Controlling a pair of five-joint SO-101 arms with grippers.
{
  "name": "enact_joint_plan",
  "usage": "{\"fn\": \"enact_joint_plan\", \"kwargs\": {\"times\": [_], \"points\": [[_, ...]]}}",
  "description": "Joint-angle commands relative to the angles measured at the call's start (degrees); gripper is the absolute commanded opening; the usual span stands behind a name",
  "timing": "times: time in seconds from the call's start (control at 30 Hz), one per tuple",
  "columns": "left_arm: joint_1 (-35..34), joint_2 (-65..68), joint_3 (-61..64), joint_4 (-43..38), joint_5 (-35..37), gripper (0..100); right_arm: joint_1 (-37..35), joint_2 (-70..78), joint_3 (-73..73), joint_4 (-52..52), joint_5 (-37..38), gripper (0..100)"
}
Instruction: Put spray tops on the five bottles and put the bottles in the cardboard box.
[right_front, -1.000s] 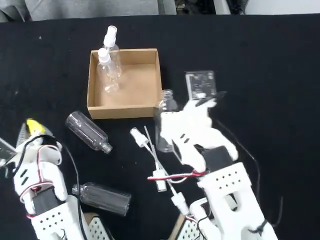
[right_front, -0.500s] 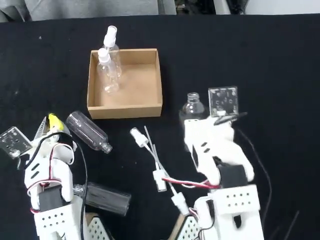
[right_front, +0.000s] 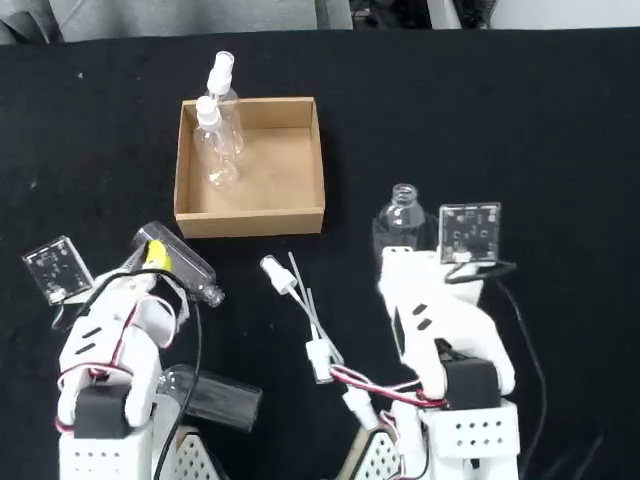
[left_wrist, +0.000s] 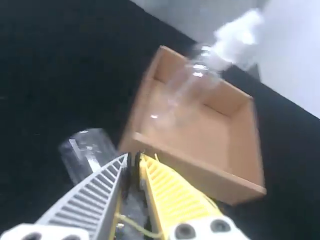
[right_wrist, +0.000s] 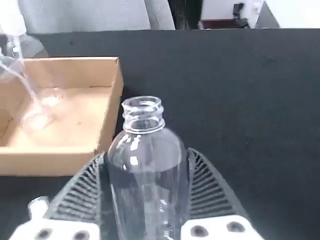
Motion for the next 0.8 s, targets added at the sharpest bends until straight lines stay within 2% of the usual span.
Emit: {"fn": "enact_joint_plan", "kwargs": {"times": [0.0,0.17,0.4,0.6,0.77], "points": [[4.9,3.5,-8.7,3.1,1.1,3,3.7,-1.5,-0.5,-0.2,-0.7,1.2],[9.1,14.7,-14.1,3.3,3.5,3,3.8,-1.5,-0.5,-0.2,-0.7,1.2],[16.7,30.2,-21.7,8.4,8.2,3,4.1,-1.5,-0.5,-0.3,-0.5,1.2],[21.6,41.9,-23.1,5.9,8.3,3,4.1,-1.9,1.1,-2.4,-0.3,1.2],[22.0,48.6,-23.4,1.4,8.4,3,4.1,-1.9,2.2,-4.2,-0.3,1.2]]}}
